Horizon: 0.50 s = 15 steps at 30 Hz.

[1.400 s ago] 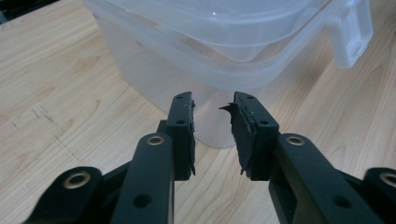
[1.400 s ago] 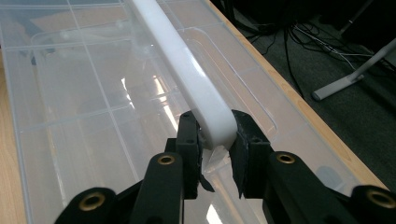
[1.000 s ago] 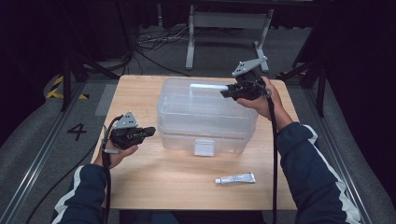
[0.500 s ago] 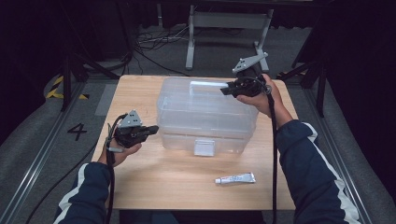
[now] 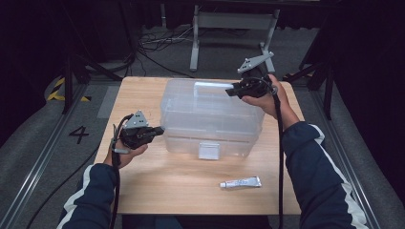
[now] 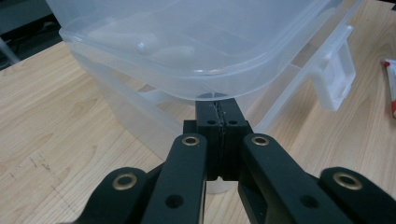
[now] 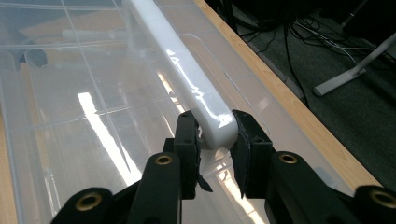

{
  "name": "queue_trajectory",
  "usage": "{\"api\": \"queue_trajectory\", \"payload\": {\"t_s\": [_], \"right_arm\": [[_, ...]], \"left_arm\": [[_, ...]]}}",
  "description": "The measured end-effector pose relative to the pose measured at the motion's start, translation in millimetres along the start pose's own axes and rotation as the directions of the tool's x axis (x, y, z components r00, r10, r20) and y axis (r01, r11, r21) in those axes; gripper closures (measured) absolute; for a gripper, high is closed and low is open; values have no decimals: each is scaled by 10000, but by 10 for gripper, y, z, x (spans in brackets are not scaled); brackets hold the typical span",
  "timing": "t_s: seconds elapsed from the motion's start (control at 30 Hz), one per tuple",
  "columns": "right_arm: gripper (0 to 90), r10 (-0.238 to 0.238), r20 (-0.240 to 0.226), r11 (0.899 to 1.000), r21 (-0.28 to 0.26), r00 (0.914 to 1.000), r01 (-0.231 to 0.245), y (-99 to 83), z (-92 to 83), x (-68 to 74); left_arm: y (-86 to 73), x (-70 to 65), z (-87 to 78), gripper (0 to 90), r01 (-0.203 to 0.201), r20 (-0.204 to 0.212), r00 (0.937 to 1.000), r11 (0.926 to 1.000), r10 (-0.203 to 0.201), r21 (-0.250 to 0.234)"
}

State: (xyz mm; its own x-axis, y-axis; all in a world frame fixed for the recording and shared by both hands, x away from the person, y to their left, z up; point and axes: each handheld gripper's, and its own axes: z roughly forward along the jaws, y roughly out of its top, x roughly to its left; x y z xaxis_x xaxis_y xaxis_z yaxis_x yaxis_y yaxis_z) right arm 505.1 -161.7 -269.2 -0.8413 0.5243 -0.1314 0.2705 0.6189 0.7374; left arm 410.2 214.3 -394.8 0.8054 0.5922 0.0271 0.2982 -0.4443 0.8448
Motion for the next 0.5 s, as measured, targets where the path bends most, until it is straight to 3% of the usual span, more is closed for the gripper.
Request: {"api": "queue_trajectory", "payload": {"t_s": [0.5], "right_arm": [[724,31,181,9999,-136,9998,-29,-13,0,9]], "left_arm": [[5,-1,-5,900,-40,-35,10000,9999,39,-114]]}}
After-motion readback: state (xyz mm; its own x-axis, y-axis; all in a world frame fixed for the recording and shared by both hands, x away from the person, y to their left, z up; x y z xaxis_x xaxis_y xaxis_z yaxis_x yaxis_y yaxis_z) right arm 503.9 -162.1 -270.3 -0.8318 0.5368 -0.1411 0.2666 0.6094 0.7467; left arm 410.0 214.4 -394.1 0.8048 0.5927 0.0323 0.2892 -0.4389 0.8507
